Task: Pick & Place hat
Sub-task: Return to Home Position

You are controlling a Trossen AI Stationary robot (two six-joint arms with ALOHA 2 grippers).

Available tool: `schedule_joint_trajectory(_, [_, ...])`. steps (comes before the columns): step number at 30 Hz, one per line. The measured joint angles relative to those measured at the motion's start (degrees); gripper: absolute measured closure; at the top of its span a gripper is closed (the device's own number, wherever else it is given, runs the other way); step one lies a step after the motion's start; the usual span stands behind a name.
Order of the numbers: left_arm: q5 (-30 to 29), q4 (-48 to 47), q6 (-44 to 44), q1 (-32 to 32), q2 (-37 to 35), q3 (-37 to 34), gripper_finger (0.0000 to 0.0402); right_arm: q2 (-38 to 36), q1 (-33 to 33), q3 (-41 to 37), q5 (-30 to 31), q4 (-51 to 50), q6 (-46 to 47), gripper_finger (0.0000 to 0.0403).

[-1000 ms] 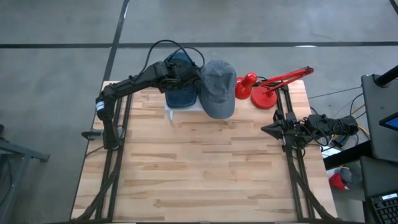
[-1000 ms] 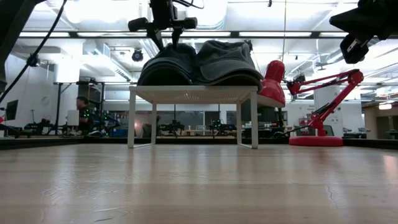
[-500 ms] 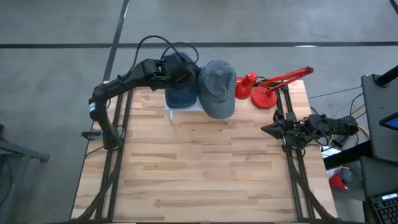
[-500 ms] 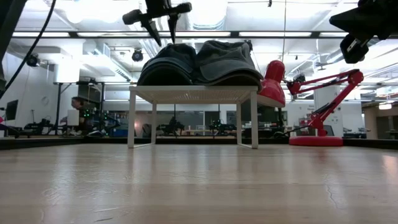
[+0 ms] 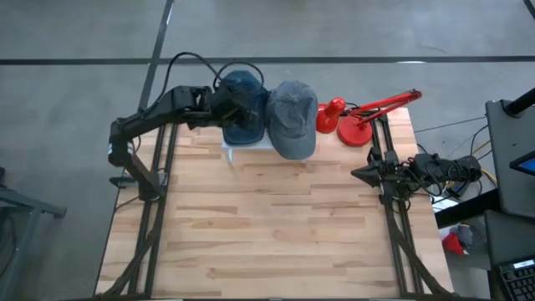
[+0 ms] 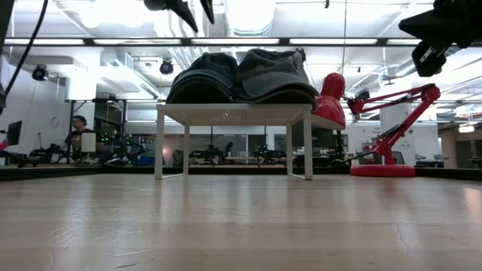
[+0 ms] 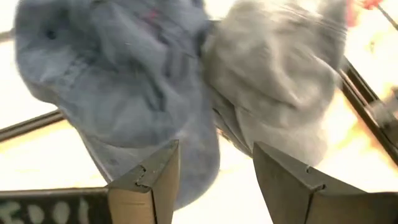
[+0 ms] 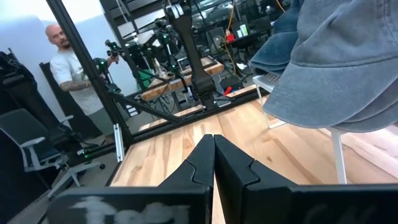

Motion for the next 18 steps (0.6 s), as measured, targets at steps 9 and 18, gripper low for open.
schedule_joint_trajectory(9, [0.1, 0.5, 1.3, -8.7, -1.3, 0.0, 0.0206, 0.0, 0.0, 0.0, 0.0, -0.4, -0.1, 0.0394])
schedule_joint_trajectory(18, [0.7, 0.4, -6.5, -16.3, -1.3, 0.0, 0.0206, 0.0, 0.0, 0.0, -0.1, -0.4, -0.2, 0.0394])
